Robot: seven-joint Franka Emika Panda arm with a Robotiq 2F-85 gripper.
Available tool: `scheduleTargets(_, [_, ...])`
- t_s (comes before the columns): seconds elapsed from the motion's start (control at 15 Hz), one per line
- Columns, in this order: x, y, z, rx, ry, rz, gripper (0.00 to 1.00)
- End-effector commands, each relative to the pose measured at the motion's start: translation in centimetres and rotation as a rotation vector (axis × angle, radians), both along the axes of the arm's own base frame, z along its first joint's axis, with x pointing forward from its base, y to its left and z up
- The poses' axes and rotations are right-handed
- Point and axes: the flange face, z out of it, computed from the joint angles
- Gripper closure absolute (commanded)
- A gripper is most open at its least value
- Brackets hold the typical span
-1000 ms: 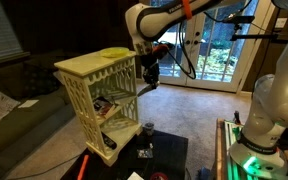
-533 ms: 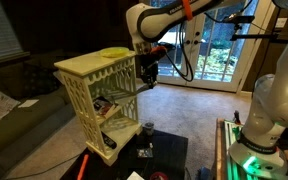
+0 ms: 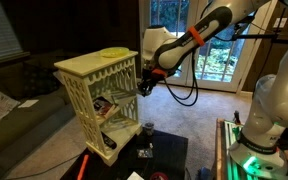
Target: Pick up the remote on top of the rack and put it on the top shelf
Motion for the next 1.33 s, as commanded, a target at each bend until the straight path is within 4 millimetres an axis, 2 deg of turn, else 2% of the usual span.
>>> scheduleTargets(0.0, [0.02, -0.02, 0.0, 0.0, 0.002, 0.0, 0.55])
scheduleTargets(1.07, [0.04, -0.03, -0.24, 0.001, 0.006, 0.001, 0.55])
scheduleTargets(1.13, [0.15, -0.17, -0.22, 0.003, -0.01, -0.01, 0.8])
scheduleTargets(1.27, [0.62, -0.14, -0.36, -0.007, -0.074, -0.03, 0.8])
